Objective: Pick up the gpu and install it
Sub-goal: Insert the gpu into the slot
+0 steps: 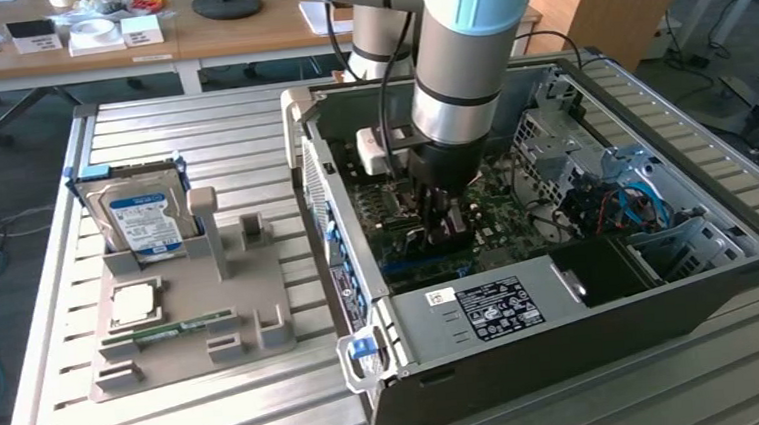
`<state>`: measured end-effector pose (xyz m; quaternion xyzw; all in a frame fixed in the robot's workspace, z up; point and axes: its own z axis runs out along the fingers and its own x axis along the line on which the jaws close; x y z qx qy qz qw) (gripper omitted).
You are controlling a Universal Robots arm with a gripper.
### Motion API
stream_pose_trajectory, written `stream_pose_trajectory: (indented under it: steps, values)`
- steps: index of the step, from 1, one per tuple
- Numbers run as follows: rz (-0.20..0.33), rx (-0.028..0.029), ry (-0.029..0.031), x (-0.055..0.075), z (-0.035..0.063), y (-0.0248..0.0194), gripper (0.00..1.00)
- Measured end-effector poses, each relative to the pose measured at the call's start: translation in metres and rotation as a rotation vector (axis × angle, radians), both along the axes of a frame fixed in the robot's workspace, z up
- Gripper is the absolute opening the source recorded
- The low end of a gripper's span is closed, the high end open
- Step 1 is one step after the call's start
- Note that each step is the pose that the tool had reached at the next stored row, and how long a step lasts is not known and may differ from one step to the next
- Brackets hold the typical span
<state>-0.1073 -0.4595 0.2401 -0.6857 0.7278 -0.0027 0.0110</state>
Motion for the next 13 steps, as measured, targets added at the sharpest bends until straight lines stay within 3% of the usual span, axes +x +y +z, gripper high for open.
stream_pose_trajectory:
  steps: [2,3,7,11,13]
  values:
    - [0.0,0.0,-0.0001,0.0,-0.0005,0.0,0.27]
    - [0.0,-0.0006,0.0003,-0.0003,-0.0083,-0.0001,0.27]
    - [0.0,0.0018,-0.0011,-0.0002,-0.0096,0.0002,0.27]
    - [0.0,0.0002,-0.0001,-0.0002,-0.0087,0.0,0.51]
    - [0.0,0.0001,0.0,-0.0002,-0.0087,0.0,0.51]
